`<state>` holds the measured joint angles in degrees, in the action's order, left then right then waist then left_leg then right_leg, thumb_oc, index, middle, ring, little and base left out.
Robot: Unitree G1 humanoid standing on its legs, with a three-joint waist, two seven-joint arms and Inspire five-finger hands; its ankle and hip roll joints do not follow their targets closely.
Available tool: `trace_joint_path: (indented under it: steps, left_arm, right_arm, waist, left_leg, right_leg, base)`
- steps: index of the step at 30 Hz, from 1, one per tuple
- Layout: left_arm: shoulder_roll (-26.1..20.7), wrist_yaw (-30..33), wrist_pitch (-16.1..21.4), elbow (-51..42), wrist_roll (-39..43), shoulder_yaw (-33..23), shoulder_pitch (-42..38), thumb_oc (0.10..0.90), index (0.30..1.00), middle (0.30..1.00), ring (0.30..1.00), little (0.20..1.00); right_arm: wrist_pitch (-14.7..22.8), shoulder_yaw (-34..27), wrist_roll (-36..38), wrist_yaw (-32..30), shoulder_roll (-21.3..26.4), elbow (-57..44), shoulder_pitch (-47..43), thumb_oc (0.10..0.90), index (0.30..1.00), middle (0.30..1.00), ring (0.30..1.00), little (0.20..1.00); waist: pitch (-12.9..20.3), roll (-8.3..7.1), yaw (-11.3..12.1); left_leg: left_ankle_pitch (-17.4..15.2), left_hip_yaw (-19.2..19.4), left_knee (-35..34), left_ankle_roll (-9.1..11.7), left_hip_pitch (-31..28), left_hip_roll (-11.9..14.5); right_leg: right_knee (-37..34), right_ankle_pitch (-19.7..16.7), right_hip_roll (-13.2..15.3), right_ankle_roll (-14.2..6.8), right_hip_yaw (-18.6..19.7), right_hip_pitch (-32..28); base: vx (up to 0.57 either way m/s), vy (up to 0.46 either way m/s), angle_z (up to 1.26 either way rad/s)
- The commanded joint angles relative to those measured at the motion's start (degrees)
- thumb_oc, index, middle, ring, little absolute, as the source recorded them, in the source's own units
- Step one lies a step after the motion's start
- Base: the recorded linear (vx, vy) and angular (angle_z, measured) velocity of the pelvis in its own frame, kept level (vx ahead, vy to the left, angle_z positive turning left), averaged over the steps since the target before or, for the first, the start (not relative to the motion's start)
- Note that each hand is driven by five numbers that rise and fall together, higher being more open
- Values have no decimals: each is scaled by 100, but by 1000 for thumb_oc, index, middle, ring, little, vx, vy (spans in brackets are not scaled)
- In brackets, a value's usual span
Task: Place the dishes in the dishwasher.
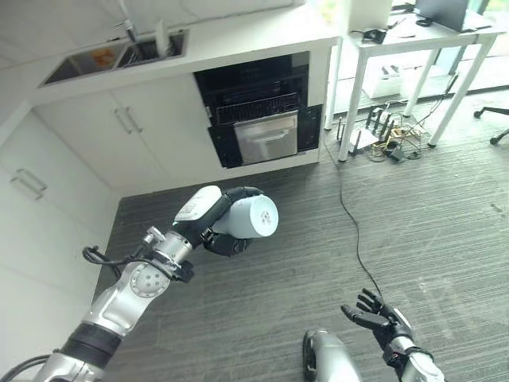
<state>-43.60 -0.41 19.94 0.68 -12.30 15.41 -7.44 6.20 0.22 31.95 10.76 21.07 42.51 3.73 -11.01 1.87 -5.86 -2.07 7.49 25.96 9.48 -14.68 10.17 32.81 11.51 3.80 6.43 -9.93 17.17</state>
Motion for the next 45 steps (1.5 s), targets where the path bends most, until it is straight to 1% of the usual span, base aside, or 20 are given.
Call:
trace_joint_path:
  steps: [1,3,5,6,8,10,12,15,18,21,23,25,27,28,30,32,34,37,41,45]
  left_arm:
    - [-34,549,217,-436,60,-885,-591,400,300,300,300,300]
    - [-32,472,213,-404,177,-946,-627,400,300,300,300,300]
    - [-20,470,211,-328,233,-919,-717,400,300,300,300,300]
    - [-8,533,159,-289,225,-928,-721,400,300,300,300,300]
    - [54,711,59,-239,131,-951,-672,400,300,300,300,300]
    - [77,934,-154,-284,102,-980,-581,400,300,300,300,300]
    - [99,1038,-161,-288,103,-1073,-431,400,300,300,300,300]
    - [219,1058,-169,-239,33,-1195,-255,400,300,300,300,300]
    - [210,917,-173,-169,31,-1329,-133,400,300,300,300,300]
    - [-1,817,-61,-95,81,-1250,-364,400,300,300,300,300]
    - [-109,732,-31,10,185,-1116,-504,400,300,300,300,300]
    - [-149,747,18,-22,269,-1114,-517,400,300,300,300,300]
    - [-93,777,73,-105,159,-1116,-518,400,300,300,300,300]
    - [32,912,67,-170,-148,-1045,-524,400,300,300,300,300]
    - [90,934,146,-13,-143,-931,-614,400,300,300,300,300]
    - [190,926,110,-22,-84,-809,-702,400,300,300,300,300]
    - [253,842,86,-69,-81,-662,-899,400,300,300,300,300]
    - [197,972,-24,-73,36,-566,-1082,400,300,300,300,300]
    - [74,953,-42,-112,231,-600,-1069,400,300,300,300,300]
    - [34,760,-234,-126,207,-434,-1209,400,300,300,300,300]
  right_arm:
    - [409,89,69,278,146,-641,-4,800,900,900,900,900]
    - [438,52,99,355,230,-562,-3,800,900,900,900,900]
    - [490,39,117,436,284,-492,-33,800,900,900,900,900]
    - [572,75,6,529,274,-356,-120,800,900,900,900,900]
    - [598,140,-168,530,234,-295,-193,800,900,900,900,900]
    - [499,279,-233,394,194,-372,-219,800,900,900,900,900]
    - [423,388,-222,274,148,-432,-193,800,900,900,900,900]
    - [393,466,-282,154,71,-478,-33,800,900,900,900,900]
    - [297,469,-334,20,-31,-493,11,800,900,900,900,900]
    - [302,381,-377,-164,-147,-713,121,800,900,900,900,900]
    - [222,358,-317,-328,-255,-761,167,800,900,900,900,900]
    - [272,344,-361,-251,-237,-708,167,800,900,900,900,900]
    - [298,277,-416,-210,-210,-746,189,800,900,900,900,900]
    - [329,93,-348,-40,-145,-758,319,800,900,900,900,900]
    - [323,120,-167,-60,-56,-640,299,800,900,900,900,900]
    - [365,97,-393,-89,-16,-601,332,800,900,900,900,900]
    - [516,4,-343,-144,105,-479,292,800,900,900,900,900]
    - [555,-103,-290,-112,256,-462,219,800,900,900,900,900]
    - [466,-101,-205,-112,395,-437,183,800,900,900,900,900]
    - [397,-230,88,-74,269,-398,291,800,900,900,900,900]
  waist:
    - [217,-125,-147]
    - [121,-174,-108]
    - [2,-134,-33]
    - [-76,-100,77]
    - [-128,-90,130]
    - [-146,7,298]
    - [-114,125,403]
    - [44,78,369]
    - [211,-25,474]
    - [263,-99,502]
    - [211,-65,386]
    - [117,77,271]
    - [36,172,172]
    - [-103,83,-25]
    - [-35,-3,-51]
    - [-25,-129,-68]
    - [-35,-270,-51]
    - [-13,-177,-160]
    - [-7,74,-205]
    - [-18,129,-241]
  left_leg:
    - [-94,465,1210,-379,1131,-432]
    - [110,535,2134,-382,1829,-66]
    - [-25,470,2166,-492,2328,-188]
    - [-78,597,1401,-597,2480,-529]
    - [9,1032,314,-632,2359,-507]
    - [264,665,-877,-589,2523,-835]
    - [148,457,-877,-547,2934,-683]
    - [-80,984,-877,-586,2986,-572]
    - [-469,1019,-877,-896,2789,-965]
    - [-597,891,-877,-1276,2813,-1342]
    - [-784,447,-877,-1468,2577,-1557]
    - [-892,198,-877,-1490,2322,-1496]
    - [-987,-55,-877,-1447,2123,-1458]
    - [-1333,-411,-877,-1446,1691,-1543]
    - [-1259,-388,-877,-1343,1628,-1571]
    - [-1204,-73,-877,-1156,1464,-1578]
    - [-722,323,-720,-935,1606,-1380]
    - [-753,464,-877,-839,1663,-849]
    - [-782,-269,-877,-640,1919,-310]
    - [-952,-297,-877,-691,1874,-483]
  right_leg:
    - [-1562,-203,255,-944,-118,-1046]
    - [-1562,-7,160,-721,-199,-1333]
    - [-1562,73,133,-685,-295,-1551]
    - [-1562,128,131,-755,-261,-1678]
    - [-1562,260,118,-833,-319,-1851]
    - [-1562,315,38,-927,-135,-1995]
    - [-1562,378,-74,-962,-61,-2069]
    - [-1562,643,25,-1034,-243,-2315]
    - [-1562,958,-57,-1021,-187,-2797]
    - [-586,-74,-233,-1423,-65,-2794]
    - [853,-985,-276,-1831,233,-1691]
    - [684,-690,-108,-1650,102,-1019]
    - [-87,-657,-33,-1536,-54,-825]
    - [-1241,-877,-31,-1513,150,-630]
    - [-1562,-895,-83,-1482,190,-782]
    - [-1562,-594,18,-1367,143,-918]
    - [-1562,-317,198,-1253,127,-1204]
    - [-1562,-160,266,-1239,53,-1259]
    - [-1562,-61,229,-1245,211,-1246]
    - [-1562,-271,858,-1608,311,-1236]
  base:
    - [261,-334,-37]
    - [285,-349,-20]
    - [259,-137,-14]
    - [409,-38,-31]
    - [369,27,-58]
    - [343,91,-142]
    - [465,59,-137]
    - [558,89,-90]
    - [671,234,2]
    - [366,183,69]
    - [251,97,112]
    - [212,-15,140]
    - [252,-159,72]
    - [279,-228,135]
    - [344,-229,127]
    - [282,-70,63]
    - [127,143,79]
    - [70,329,37]
    - [114,474,2]
    - [167,653,-31]
